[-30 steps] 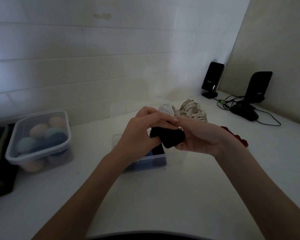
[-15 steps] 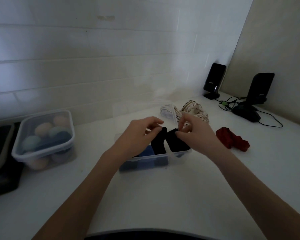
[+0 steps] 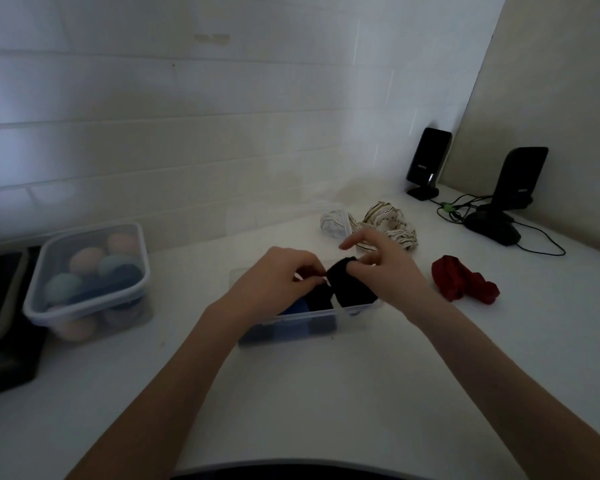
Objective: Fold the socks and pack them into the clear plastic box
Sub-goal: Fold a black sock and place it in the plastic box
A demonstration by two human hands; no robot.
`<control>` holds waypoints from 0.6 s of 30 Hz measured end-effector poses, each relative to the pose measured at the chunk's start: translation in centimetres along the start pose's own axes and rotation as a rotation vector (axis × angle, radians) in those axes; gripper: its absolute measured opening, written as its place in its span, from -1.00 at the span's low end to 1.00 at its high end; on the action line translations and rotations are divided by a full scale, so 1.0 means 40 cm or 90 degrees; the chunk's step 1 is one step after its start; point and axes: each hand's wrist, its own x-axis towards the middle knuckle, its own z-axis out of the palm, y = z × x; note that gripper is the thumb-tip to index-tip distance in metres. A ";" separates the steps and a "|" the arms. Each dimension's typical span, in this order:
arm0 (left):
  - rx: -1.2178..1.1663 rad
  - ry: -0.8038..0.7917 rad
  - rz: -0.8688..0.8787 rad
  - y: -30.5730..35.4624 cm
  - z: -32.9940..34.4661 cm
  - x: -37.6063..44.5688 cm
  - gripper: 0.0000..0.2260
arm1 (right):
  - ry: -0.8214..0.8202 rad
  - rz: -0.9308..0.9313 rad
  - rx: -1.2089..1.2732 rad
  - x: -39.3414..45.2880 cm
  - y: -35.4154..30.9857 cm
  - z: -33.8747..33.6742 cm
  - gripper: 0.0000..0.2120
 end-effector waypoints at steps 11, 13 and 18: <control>-0.090 -0.084 -0.072 0.013 -0.005 0.009 -0.97 | -0.128 -0.034 -0.175 0.010 -0.027 -0.029 -0.88; -0.083 -0.114 -0.082 0.011 -0.007 0.011 -0.94 | -0.182 -0.064 -0.277 0.013 -0.032 -0.032 -0.92; -0.023 -0.153 -0.075 0.022 -0.008 0.015 -0.92 | -0.186 -0.141 -0.509 0.029 -0.030 -0.027 -0.82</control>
